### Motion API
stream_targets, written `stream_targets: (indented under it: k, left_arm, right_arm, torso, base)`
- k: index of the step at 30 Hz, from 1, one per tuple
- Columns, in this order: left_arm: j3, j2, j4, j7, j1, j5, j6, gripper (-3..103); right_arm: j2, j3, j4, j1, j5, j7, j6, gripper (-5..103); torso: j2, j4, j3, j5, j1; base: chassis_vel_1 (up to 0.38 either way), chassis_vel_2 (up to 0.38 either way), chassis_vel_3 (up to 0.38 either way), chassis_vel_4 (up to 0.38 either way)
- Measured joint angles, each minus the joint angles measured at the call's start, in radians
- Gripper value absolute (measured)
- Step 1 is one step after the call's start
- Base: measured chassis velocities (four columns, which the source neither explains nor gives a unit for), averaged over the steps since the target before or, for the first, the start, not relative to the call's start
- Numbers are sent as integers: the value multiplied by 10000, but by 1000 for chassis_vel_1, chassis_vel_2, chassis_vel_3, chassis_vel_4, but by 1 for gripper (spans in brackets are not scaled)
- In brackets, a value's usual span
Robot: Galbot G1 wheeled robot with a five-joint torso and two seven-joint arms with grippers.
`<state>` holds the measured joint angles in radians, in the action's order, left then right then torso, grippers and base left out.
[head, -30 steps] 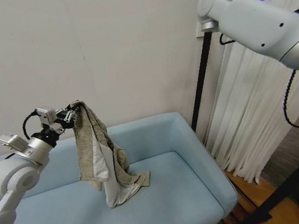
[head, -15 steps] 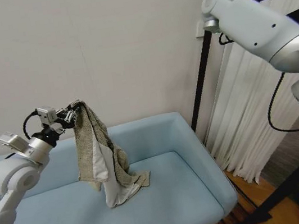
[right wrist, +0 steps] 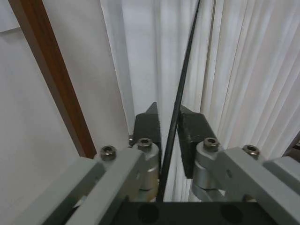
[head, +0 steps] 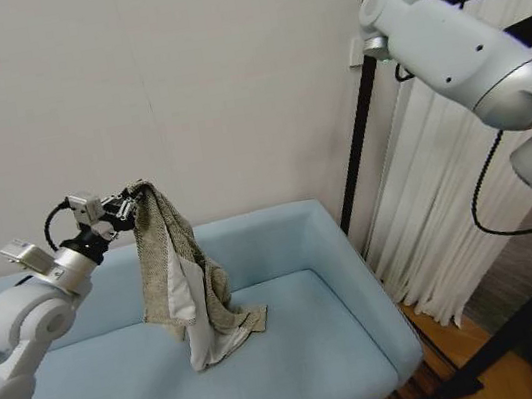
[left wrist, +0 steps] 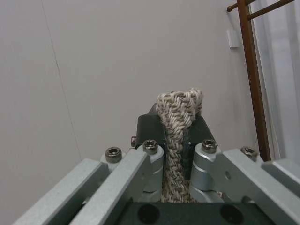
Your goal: Pick up the clothes from the sofa and hang them on the clothes hanger.
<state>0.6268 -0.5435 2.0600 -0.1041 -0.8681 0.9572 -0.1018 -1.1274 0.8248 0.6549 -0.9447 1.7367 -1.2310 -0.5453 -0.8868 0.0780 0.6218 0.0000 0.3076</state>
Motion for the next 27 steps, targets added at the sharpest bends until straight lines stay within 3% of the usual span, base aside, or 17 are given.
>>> stream_targets:
  k: [1, 2, 21, 27]
  left_arm:
    - [-6, -14, -5, -6, 0, -1, 7, 7]
    - [-14, -29, -9, -11, 0, -2, 11, 7]
    - [-55, -268, 56, -110, -107, -80, 29, 7]
    - [18, -278, 6, -105, -138, -62, 52, 7]
  right_arm:
    - [71, 9, 160, 33, 42, -92, 14, 10]
    - [162, 29, 331, 59, 93, -177, 37, 2]
    - [582, 540, 1508, -54, -373, -517, 289, 2]
    - [1079, 540, 2723, 85, 179, -824, 318, 2]
  torso:
    - [0, -1, 0, 0, 0]
    - [0, 0, 0, 1, 0]
    - [0, -1, 0, 0, 0]
    - [-1, -4, 0, -3, 0]
  base:
    - [0, 0, 0, 0]
    - [0, 0, 0, 0]
    - [0, 0, 0, 0]
    - [0, 0, 0, 0]
